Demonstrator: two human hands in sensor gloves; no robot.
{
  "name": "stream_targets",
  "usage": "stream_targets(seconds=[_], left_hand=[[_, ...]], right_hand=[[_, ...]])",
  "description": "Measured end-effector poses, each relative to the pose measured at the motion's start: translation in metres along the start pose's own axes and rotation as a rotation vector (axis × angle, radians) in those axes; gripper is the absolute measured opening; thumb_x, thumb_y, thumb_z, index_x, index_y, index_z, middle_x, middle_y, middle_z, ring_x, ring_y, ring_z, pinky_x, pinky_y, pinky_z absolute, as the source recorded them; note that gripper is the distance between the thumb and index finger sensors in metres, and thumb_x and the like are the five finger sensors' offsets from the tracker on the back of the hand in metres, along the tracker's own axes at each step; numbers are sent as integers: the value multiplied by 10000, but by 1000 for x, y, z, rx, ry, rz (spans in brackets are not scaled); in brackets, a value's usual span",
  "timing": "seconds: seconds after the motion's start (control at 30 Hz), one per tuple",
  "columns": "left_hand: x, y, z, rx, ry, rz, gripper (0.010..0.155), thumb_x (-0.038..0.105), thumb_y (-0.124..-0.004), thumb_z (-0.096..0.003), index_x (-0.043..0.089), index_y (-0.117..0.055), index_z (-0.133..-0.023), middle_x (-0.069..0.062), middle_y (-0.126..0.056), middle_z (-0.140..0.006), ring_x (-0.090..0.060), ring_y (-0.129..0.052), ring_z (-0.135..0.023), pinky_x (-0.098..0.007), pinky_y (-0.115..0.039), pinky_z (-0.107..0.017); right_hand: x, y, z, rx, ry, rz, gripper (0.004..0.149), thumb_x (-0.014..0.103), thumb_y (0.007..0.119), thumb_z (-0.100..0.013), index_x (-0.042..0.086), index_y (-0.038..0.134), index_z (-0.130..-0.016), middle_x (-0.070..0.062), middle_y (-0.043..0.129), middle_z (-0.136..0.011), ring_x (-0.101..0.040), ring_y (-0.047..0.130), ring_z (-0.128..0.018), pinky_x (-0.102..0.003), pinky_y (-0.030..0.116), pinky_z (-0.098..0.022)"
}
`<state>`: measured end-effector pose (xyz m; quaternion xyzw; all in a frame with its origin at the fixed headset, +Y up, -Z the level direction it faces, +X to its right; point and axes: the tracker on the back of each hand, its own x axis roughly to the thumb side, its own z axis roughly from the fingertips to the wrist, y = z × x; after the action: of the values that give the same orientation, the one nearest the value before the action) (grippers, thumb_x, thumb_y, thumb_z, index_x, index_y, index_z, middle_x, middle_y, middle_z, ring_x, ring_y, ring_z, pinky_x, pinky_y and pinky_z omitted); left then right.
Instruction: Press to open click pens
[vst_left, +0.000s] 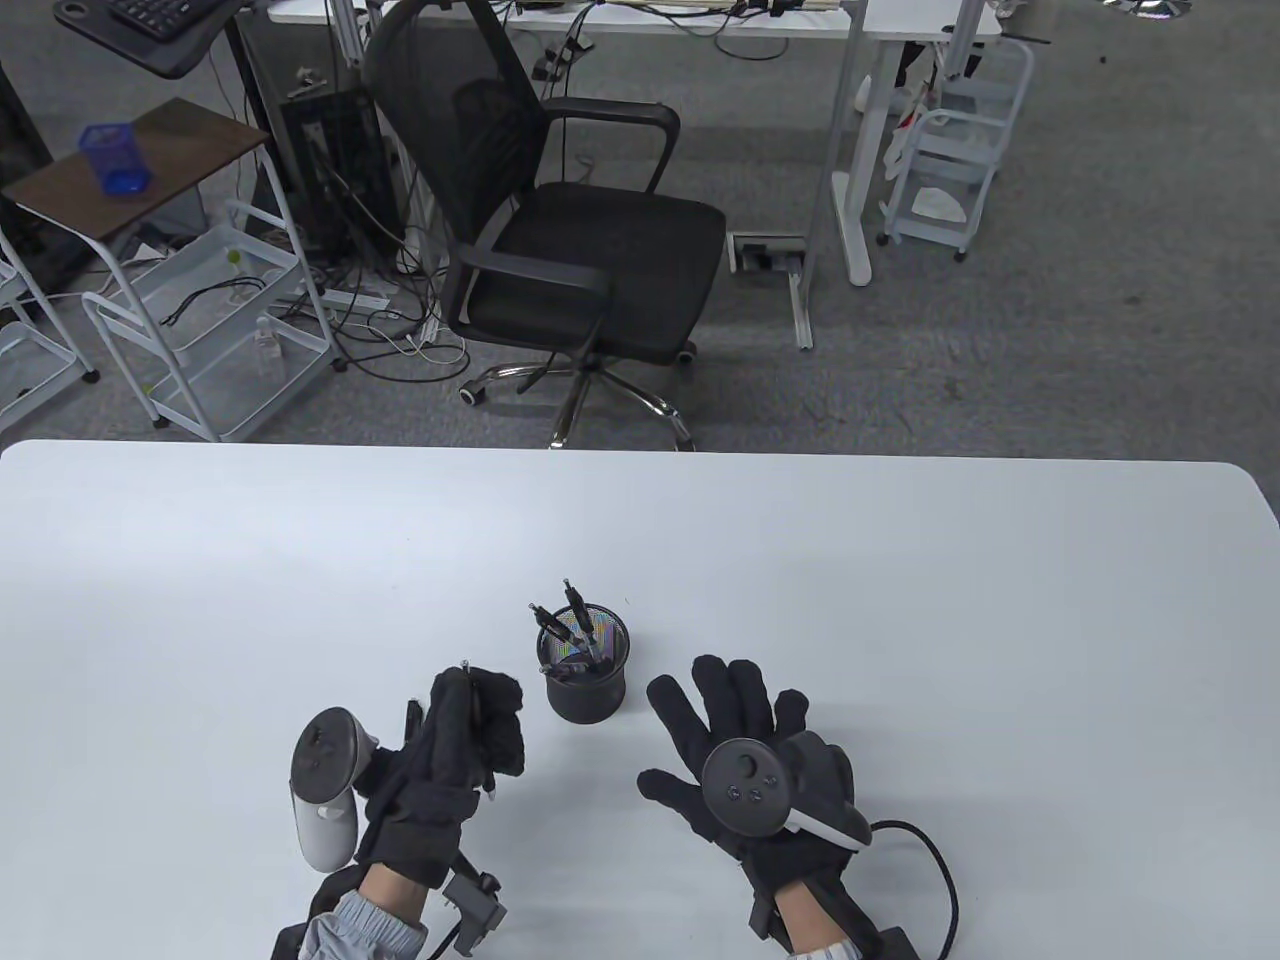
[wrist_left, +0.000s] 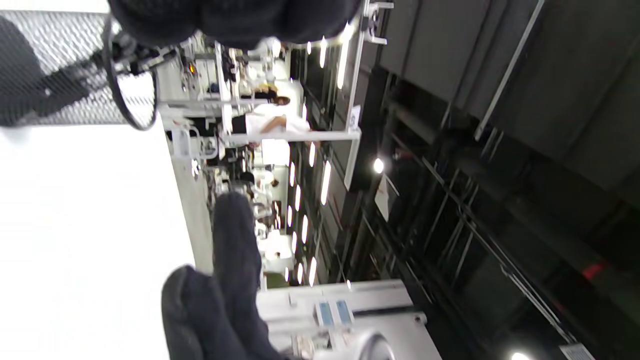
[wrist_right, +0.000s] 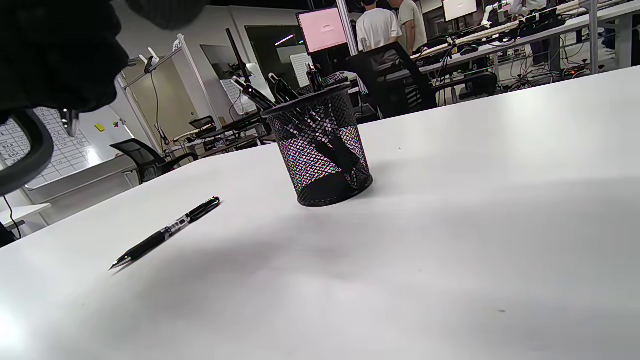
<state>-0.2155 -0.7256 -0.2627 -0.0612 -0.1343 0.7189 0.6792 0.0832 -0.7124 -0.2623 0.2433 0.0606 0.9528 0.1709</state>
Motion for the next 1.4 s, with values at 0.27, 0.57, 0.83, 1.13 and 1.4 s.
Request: stream_targets(seconds=[0.27, 0.57, 0.83, 1.13, 1.4], left_hand=[[-5, 1, 0, -29, 9, 68, 836, 832, -277, -647, 195, -787, -826, 135, -820, -442, -111, -863, -413, -380, -837, -471], [-6, 1, -1, -57, -14, 100, 772, 773, -292, -679, 197, -791, -806, 141, -806, -426, -107, -857, -407, -375, -834, -473], [-6, 1, -1, -67, -20, 102, 755, 751, -292, -680, 194, -786, -807, 141, -801, -428, -106, -854, -407, -374, -834, -473], [-7, 1, -1, -59, -7, 100, 768, 769, -287, -678, 194, -772, -829, 148, -801, -446, -99, -853, -417, -368, -834, -478], [7, 3, 1, -52, -24, 69, 745, 664, -309, -732, 71, -379, -1178, -42, -700, -886, -295, -728, -807, -559, -638, -732]], right_hand=[[0, 0, 0, 1, -1, 5, 764, 521, 581, -640, 189, 227, -1229, -327, 64, -1236, -623, 69, -1071, -849, 74, -626], [1, 1, 0, 2, -1, 7, 765, 522, 581, -640, 189, 226, -1230, -328, 63, -1236, -622, 69, -1071, -849, 74, -626], [0, 1, 0, 3, 0, 4, 762, 521, 581, -640, 191, 228, -1229, -328, 65, -1235, -622, 67, -1071, -848, 74, -628], [0, 1, 0, 1, 0, 4, 763, 522, 581, -640, 189, 228, -1229, -328, 64, -1235, -624, 69, -1070, -849, 74, -627], [0, 1, 0, 3, 1, 6, 765, 522, 581, -639, 188, 228, -1229, -329, 62, -1235, -624, 67, -1069, -849, 73, -626]])
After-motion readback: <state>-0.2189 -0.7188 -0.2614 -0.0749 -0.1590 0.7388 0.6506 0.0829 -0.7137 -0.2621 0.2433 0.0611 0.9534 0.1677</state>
